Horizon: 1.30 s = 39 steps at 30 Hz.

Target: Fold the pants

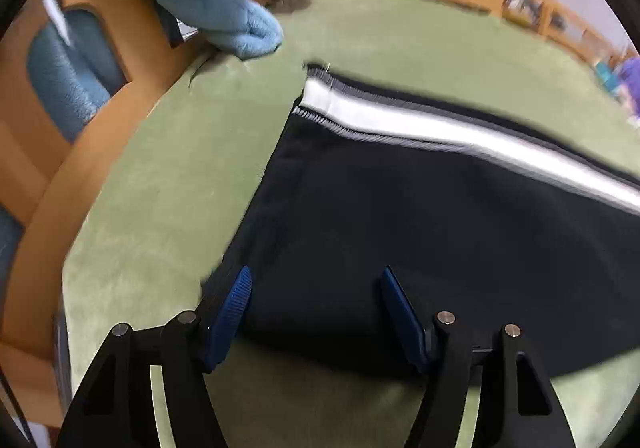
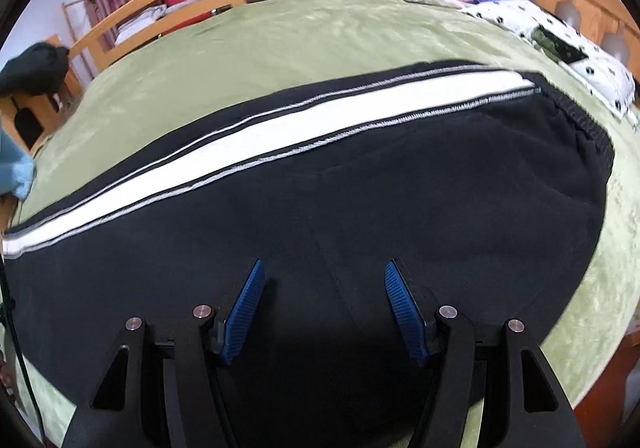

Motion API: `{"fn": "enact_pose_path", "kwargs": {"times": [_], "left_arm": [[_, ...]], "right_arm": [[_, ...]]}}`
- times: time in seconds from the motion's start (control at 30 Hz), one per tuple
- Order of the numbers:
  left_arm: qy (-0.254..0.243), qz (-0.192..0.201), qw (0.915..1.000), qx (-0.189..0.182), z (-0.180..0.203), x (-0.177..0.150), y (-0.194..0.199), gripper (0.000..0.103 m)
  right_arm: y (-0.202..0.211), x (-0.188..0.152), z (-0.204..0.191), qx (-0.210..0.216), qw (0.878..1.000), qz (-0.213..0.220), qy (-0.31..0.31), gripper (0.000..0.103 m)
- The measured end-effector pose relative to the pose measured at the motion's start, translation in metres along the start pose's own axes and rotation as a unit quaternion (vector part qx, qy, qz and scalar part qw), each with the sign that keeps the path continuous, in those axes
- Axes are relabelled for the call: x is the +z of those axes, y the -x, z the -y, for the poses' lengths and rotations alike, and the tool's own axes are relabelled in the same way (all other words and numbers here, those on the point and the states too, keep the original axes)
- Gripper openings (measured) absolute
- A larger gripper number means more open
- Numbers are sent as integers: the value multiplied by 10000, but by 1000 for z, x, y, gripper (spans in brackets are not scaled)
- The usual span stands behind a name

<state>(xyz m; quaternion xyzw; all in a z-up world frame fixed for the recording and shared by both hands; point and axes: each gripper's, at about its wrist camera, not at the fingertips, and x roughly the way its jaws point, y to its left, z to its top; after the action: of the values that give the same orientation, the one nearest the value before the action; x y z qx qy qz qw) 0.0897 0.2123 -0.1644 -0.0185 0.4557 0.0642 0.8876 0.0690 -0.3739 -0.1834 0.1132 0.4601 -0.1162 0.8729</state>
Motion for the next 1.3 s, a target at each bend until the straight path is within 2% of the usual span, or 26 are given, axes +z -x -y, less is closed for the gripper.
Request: {"fn": "enact_pose_path", "kwargs": {"times": [0.07, 0.13, 0.2, 0.27, 0.33, 0.4, 0.57, 0.63, 0.7, 0.73, 0.77, 0.8, 0.83, 0.93, 0.97, 1.07, 1.1, 1.13, 1.23, 1.27, 1.3], "left_arm": [[290, 6, 9985, -469, -6, -10, 13, 69], [685, -52, 9934, -920, -11, -27, 19, 69], [1195, -130, 9863, -1130, -20, -43, 10, 69], [1680, -256, 9764, -1334, -25, -56, 1, 69], [2156, -97, 9641, -1547, -36, -61, -7, 69], [2459, 107, 9567, -1554, -47, -54, -17, 69], [3029, 366, 9441, -1250, -67, -33, -41, 68], [3241, 425, 9386, -1109, -75, -29, -45, 64], [3536, 412, 9311, -791, -86, -24, -51, 33], [3556, 369, 9301, -847, -86, -24, -50, 31], [3507, 332, 9308, -979, -84, -23, -49, 18], [3394, 387, 9337, -1073, -83, -19, -42, 16], [3306, 453, 9372, -1017, -80, -15, -35, 16], [2758, 765, 9557, -687, -55, 9, 3, 16], [2606, 855, 9595, -637, -47, 12, 16, 16], [1802, 1236, 9745, -518, 1, 40, 65, 16], [1399, 1405, 9787, -523, 29, 49, 88, 16], [1127, 1496, 9804, -607, 48, 55, 101, 16], [363, 1547, 9791, -1270, 132, 63, 137, 16], [212, 1571, 9790, -1285, 152, 64, 140, 16], [-52, 1613, 9780, -1322, 189, 62, 147, 16]], "right_arm": [[14, 1, -2, -81, 9998, 156, 95, 62], [31, 2, -2, -54, 9993, 357, 99, 62], [44, 2, -4, -343, 9970, 650, 238, 63], [50, 4, -8, -488, 9953, 720, 434, 64], [52, 9, -8, -202, 9973, 567, 432, 64], [55, 13, -8, -98, 9978, 508, 422, 64], [56, 11, -8, -206, 9977, 429, 483, 64], [52, 10, -8, -244, 9977, 365, 518, 64], [52, 10, -7, -292, 9975, 332, 546, 64], [52, 11, -6, -287, 9977, 310, 537, 64], [53, 12, -6, -279, 9977, 307, 529, 63], [56, 15, -5, -256, 9978, 329, 522, 63], [60, 17, -6, -233, 9977, 366, 520, 63], [78, 21, -9, -162, 9966, 551, 596, 64], [88, 21, -10, -114, 9957, 672, 632, 64], [107, 17, -12, 4, 9935, 852, 760, 63], [112, 15, -12, 3, 9928, 893, 797, 63], [118, 12, -11, -7, 9919, 954, 835, 63], [135, 3, 0, -10, 9888, 1082, 1031, 63], [140, 0, 5, -12, 9873, 1180, 1066, 63], [148, -6, 14, -21, 9857, 1294, 1081, 64]]}}
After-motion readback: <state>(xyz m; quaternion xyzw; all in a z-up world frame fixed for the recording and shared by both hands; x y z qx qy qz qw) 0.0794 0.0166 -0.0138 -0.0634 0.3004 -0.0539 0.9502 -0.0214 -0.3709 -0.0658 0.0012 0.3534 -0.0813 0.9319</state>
